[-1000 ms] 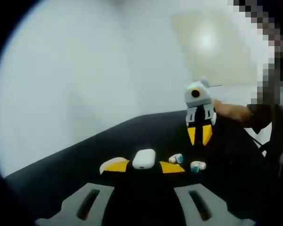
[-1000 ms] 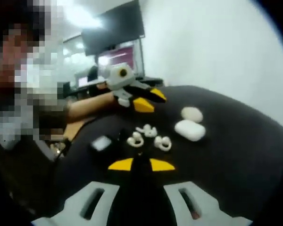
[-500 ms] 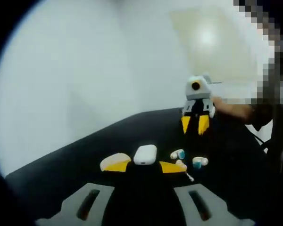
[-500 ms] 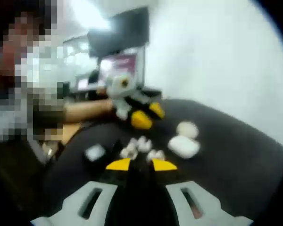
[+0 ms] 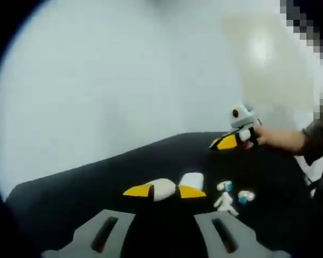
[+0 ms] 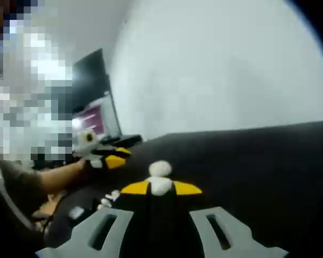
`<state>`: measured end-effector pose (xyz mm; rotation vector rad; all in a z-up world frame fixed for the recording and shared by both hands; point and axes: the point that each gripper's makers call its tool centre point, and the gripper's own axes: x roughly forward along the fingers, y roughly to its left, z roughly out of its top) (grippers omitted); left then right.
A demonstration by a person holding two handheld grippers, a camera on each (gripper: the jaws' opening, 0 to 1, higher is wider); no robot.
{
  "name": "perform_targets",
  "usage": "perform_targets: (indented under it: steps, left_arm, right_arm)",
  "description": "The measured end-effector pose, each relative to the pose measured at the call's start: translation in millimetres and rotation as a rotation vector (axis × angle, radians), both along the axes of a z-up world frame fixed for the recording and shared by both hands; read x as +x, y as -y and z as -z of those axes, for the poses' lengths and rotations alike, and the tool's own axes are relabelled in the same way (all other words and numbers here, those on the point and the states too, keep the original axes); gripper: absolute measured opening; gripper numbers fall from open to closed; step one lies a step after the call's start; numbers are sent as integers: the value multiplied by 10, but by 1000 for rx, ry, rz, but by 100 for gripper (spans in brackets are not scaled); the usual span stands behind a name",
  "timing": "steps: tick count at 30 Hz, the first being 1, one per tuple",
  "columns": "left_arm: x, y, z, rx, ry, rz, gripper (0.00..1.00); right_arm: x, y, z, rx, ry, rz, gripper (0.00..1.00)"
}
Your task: Pick up three earphones and place each one into its charging case using tactile feedback, ensure that each earphone is properly inserted and securely positioned inside the case.
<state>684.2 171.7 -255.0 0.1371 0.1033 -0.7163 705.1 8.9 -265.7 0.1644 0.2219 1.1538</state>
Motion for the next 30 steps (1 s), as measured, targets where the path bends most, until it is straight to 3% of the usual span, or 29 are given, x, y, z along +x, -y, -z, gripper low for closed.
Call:
perform_targets:
  steps: [3,7,10,20,30]
  left_arm:
    - [-297,113,-26,-64,-99,26,15]
    - [-707,280,132,-100,-248,83,14]
    - [-823,363,270,-164,-362,76,14]
    - [-828,499,575,-135,-485,31,15]
    - [-815,581,654,-155,-523,8,16]
  right_arm:
    - [-75,-39,-53,-20,56,-15,17]
    - [-91,-44,-91,-18,76,-17,17]
    - [-79,-26,-106,-10,82,-3,17]
    - [-39,-22,-24,-45,84,13,17]
    - [-35,-35,-23,-52,93,7,17]
